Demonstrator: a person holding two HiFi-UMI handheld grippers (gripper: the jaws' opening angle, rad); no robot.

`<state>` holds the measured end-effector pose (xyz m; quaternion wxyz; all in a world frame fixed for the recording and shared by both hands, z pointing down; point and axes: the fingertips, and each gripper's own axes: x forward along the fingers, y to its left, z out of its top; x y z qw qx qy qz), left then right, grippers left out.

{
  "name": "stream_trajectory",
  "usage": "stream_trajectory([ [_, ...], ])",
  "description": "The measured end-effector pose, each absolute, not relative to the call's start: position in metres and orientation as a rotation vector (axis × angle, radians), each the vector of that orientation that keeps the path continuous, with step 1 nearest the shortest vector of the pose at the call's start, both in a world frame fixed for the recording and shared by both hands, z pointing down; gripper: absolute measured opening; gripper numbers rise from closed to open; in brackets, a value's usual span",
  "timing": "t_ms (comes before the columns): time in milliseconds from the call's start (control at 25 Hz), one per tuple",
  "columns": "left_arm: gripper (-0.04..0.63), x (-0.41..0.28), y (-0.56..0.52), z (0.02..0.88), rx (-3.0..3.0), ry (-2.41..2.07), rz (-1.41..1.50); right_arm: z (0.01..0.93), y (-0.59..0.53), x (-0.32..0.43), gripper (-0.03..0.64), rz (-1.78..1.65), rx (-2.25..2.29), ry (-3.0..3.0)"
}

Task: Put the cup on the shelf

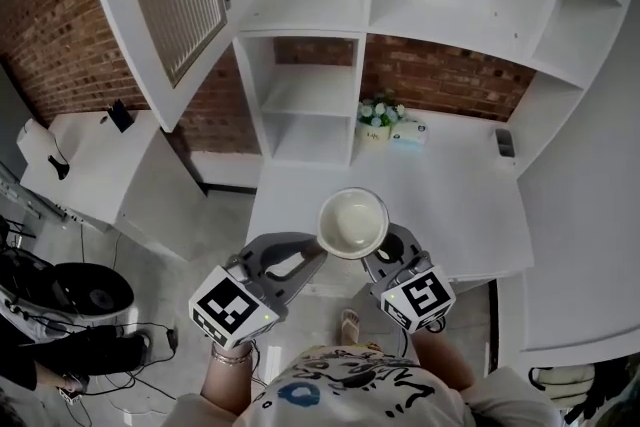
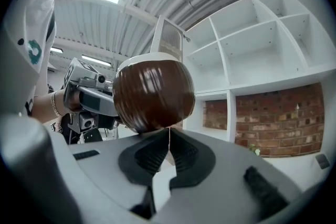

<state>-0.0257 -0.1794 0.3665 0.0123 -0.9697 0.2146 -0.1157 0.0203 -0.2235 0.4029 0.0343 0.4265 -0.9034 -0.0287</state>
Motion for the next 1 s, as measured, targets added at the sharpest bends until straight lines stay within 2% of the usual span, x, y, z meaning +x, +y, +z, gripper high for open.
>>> stream_trajectory([
  [400,0.057,-0.007,-0.261,0.349,-3.005,0.793,-0.343,0.383,-0.311,0.037,0.028,-0.044,1.226,-2.818],
  [1000,0.057,0.002,-0.34,0.311,-2.959,0.991,-0.228,0.338,-0.397,0.046,0.028,-0.151,1.133,-2.833],
])
